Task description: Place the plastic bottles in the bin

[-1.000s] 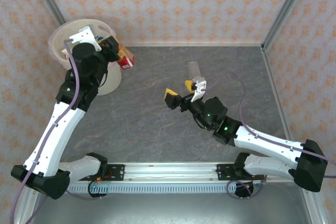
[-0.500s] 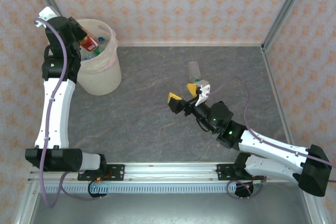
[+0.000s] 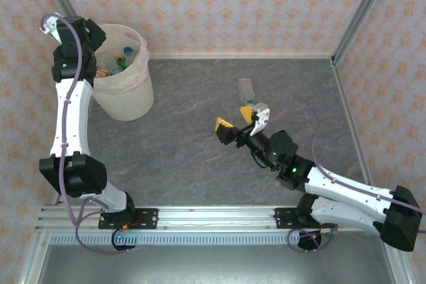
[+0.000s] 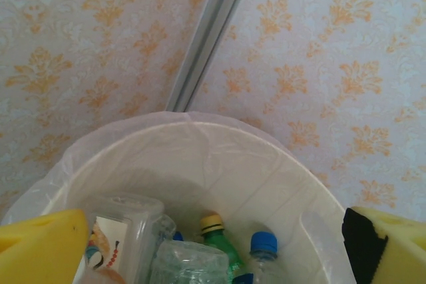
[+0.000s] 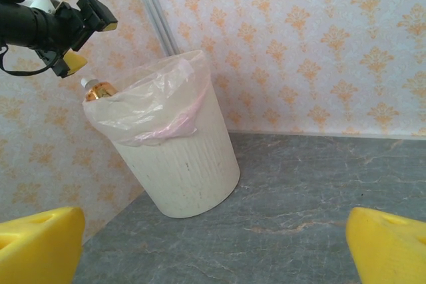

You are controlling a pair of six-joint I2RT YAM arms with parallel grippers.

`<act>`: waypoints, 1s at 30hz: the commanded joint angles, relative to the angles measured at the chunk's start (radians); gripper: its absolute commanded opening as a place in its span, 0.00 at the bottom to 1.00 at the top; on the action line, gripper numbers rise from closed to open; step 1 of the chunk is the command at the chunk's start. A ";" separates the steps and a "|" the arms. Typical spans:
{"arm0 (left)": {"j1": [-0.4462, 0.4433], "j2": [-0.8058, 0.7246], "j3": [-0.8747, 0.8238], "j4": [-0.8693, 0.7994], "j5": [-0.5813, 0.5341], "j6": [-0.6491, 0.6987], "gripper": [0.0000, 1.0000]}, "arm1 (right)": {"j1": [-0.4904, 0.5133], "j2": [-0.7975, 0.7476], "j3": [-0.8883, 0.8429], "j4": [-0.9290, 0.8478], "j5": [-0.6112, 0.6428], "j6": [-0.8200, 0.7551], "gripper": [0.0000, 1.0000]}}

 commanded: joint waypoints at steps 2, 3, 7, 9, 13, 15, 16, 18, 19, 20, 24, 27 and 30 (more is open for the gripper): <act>-0.009 -0.052 0.048 -0.005 0.069 -0.017 0.99 | -0.008 0.006 -0.002 0.030 0.049 0.008 1.00; -0.019 -0.060 0.049 -0.003 0.075 -0.017 0.99 | -0.011 0.012 0.003 0.026 0.058 0.015 1.00; -0.082 -0.092 0.043 0.007 0.076 0.010 0.99 | -0.033 0.037 0.032 -0.014 0.096 0.048 1.00; -0.109 -0.101 0.042 0.008 0.076 0.018 0.99 | -0.042 0.041 0.038 -0.025 0.097 0.060 1.00; -0.169 -0.117 0.031 0.010 0.097 0.010 0.99 | -0.061 0.042 0.053 -0.059 0.126 0.083 1.00; -0.212 -0.131 0.006 0.026 0.114 0.011 0.99 | -0.079 0.047 0.060 -0.078 0.139 0.101 1.00; -0.237 -0.138 -0.010 0.032 0.122 0.012 0.99 | -0.091 0.051 0.061 -0.087 0.149 0.116 1.00; -0.290 -0.152 -0.043 0.049 0.133 0.019 0.99 | -0.121 0.059 0.068 -0.109 0.150 0.142 1.00; -0.322 -0.159 -0.061 0.055 0.133 0.022 0.99 | -0.137 0.062 0.071 -0.118 0.149 0.156 1.00; -0.350 -0.166 -0.079 0.062 0.133 0.027 0.99 | -0.154 0.071 0.074 -0.130 0.147 0.169 1.00; -0.470 -0.202 -0.190 0.107 0.148 0.038 0.99 | -0.263 0.126 0.102 -0.207 0.103 0.245 1.00; -0.563 -0.225 -0.274 0.134 0.150 0.046 0.99 | -0.345 0.175 0.114 -0.234 0.035 0.278 1.00; -0.641 -0.257 -0.363 0.167 0.146 0.049 0.99 | -0.425 0.235 0.134 -0.252 -0.072 0.284 1.00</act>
